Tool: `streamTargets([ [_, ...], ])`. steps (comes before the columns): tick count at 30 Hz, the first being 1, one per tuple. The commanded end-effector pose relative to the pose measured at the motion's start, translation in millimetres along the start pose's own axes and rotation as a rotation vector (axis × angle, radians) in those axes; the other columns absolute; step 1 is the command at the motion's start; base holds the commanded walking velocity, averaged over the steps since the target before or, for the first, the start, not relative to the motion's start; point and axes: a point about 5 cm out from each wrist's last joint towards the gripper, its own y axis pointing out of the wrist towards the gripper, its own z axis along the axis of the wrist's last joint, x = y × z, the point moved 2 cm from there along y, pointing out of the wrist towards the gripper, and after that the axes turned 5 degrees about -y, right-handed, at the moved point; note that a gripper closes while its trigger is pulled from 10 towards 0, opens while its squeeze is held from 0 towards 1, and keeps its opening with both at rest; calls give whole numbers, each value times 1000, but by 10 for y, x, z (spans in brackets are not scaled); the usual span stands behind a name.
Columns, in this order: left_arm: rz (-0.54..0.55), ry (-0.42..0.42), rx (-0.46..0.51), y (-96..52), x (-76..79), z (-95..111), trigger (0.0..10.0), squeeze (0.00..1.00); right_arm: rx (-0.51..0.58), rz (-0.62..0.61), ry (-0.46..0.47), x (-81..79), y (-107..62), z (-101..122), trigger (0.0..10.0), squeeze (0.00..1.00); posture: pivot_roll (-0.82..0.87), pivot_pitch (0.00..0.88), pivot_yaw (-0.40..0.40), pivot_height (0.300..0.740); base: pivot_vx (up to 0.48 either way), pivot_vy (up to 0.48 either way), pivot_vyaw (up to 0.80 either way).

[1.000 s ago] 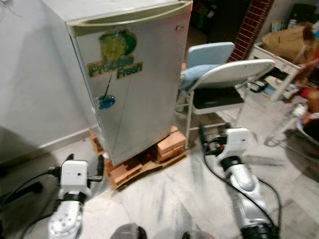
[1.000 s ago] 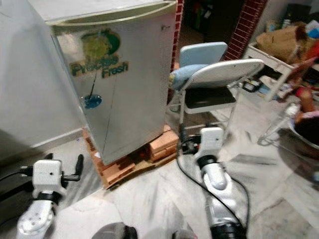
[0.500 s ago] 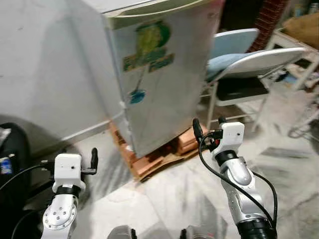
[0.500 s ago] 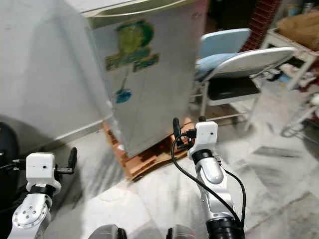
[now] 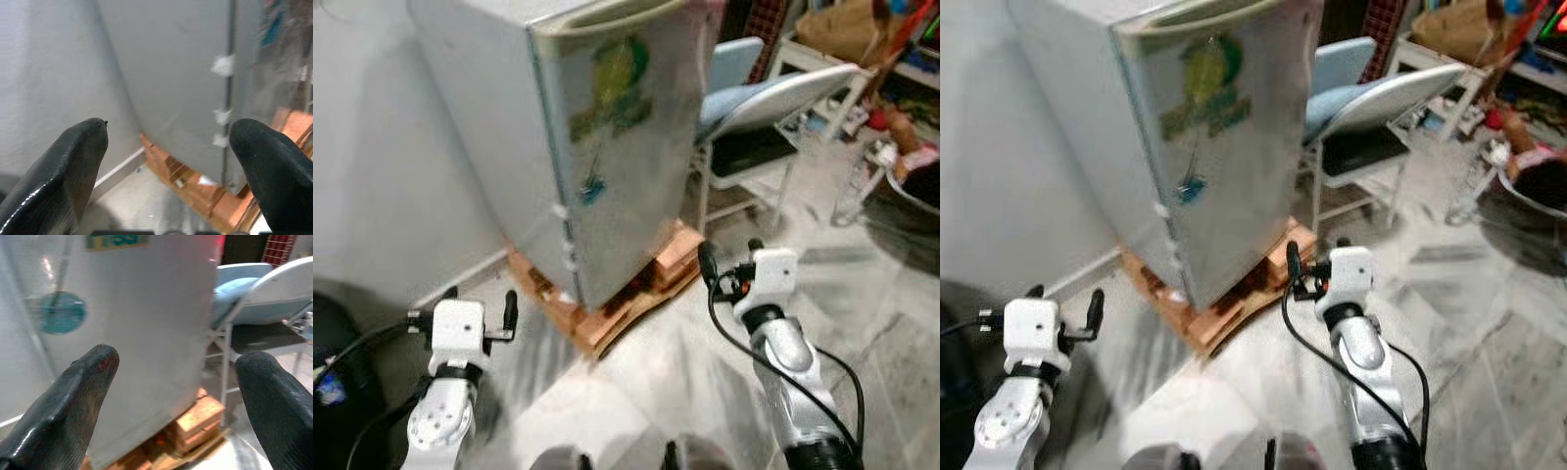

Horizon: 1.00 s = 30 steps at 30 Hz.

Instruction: Restocking fridge

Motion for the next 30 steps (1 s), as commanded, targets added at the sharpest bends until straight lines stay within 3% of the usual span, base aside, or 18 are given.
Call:
streamTargets([
  [1, -2, 1, -4, -4, 19, -14, 10000, 0, -11, -11, 8, 35, -9, -15, 10000, 0, -1, 111, 19, 740, 0, 480, -800],
  [6, -13, 20, 0, 24, 14, -5, 10000, 0, 13, -9, -4, 6, 46, 40, 10000, 0, 0, 105, 24, 740, 0, 479, -800],
  [17, -59, 15, 29, 39, 85, 26, 10000, 0, 11, -12, -16, 26, 35, 30, 10000, 0, -5, 108, 23, 740, 0, 0, -800],
  [30, -67, 14, 31, 22, 115, 25, 10000, 0, 16, -13, -25, 27, 63, 46, 10000, 0, -3, 115, 19, 740, 275, 0, -800],
])
